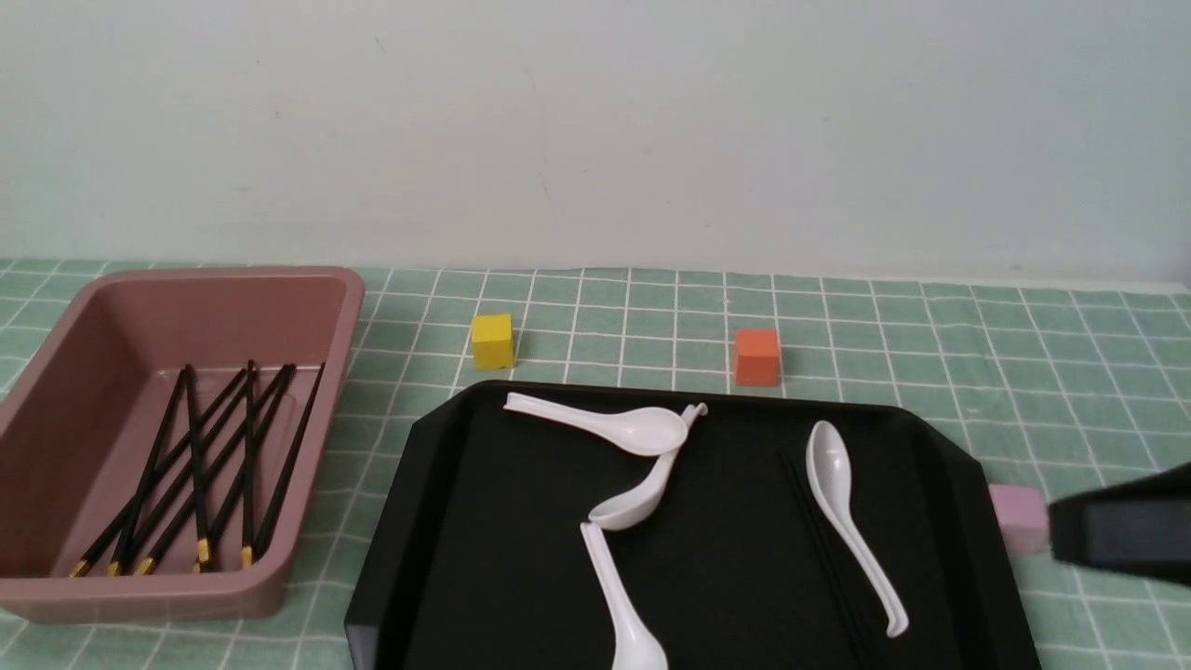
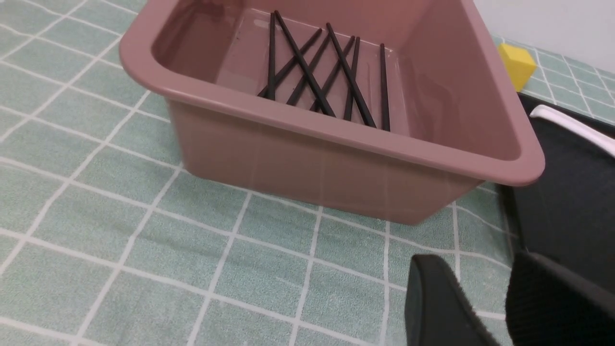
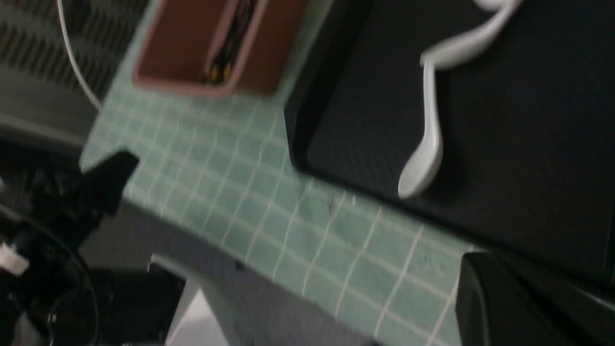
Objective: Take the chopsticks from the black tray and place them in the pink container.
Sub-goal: 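Move the gripper over the chopsticks on the black tray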
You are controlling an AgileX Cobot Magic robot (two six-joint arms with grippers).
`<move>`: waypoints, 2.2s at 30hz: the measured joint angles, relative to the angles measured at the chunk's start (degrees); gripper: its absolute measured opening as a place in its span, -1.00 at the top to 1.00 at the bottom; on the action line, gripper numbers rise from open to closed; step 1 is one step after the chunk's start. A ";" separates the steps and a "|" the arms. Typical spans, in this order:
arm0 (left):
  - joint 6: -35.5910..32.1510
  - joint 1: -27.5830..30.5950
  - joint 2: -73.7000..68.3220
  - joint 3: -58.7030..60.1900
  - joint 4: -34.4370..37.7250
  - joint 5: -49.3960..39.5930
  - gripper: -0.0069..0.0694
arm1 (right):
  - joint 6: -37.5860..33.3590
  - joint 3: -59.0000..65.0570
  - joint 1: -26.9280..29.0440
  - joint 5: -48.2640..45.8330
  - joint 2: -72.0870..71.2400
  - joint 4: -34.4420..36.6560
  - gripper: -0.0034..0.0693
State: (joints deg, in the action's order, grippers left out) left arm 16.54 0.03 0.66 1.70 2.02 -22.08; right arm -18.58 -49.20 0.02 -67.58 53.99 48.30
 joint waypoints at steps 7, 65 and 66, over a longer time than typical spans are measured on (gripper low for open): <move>0.00 0.00 0.00 0.00 0.00 0.00 0.19 | -3.84 -0.39 -4.39 -1.20 20.51 -5.10 0.60; 0.00 0.00 0.00 0.00 0.00 0.00 0.19 | 40.32 -1.35 -29.79 21.39 21.71 -36.25 0.60; 0.00 0.00 0.00 0.00 0.00 0.00 0.19 | 38.83 -1.30 -29.79 22.49 20.55 -34.23 0.60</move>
State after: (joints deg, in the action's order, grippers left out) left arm 16.54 0.03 0.66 1.70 2.02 -22.08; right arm 20.25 -50.50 -29.77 -45.09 74.54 14.07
